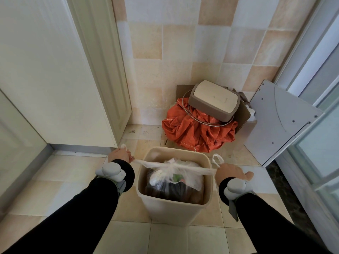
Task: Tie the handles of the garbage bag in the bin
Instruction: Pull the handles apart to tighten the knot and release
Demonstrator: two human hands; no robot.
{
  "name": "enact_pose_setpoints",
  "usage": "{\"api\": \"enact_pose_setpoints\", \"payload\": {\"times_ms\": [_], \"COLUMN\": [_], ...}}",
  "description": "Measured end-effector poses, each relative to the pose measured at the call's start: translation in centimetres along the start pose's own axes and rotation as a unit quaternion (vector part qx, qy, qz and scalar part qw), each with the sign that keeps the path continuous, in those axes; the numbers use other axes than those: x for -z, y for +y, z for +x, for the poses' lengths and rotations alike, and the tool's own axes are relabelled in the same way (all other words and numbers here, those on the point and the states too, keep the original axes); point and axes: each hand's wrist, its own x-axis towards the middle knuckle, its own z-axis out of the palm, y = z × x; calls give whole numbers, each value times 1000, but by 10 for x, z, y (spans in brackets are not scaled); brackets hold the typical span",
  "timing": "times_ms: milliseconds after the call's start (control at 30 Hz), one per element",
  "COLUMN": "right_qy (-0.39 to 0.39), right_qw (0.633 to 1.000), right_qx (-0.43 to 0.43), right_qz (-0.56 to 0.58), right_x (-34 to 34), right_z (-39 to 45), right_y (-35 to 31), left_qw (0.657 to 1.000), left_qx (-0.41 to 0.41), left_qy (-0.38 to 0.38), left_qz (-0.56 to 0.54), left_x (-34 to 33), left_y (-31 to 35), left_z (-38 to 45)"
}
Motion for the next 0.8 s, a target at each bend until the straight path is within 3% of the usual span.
{"api": "enact_pose_setpoints", "payload": {"times_ms": [433, 567, 800], "right_qy": [17, 15, -13], "right_qw": [1000, 1000, 998], "right_qx": [-2, 6, -11], "right_qz": [1, 13, 55], "right_x": [-11, -7, 1], "right_z": [9, 7, 5], "right_y": [1, 4, 5], "left_qw": [999, 994, 998], "left_qx": [41, 51, 0], "left_qy": [9, 8, 31], "left_qz": [-32, -101, -61], "left_x": [4, 0, -1], "left_y": [-5, -5, -18], "left_z": [2, 1, 1]}}
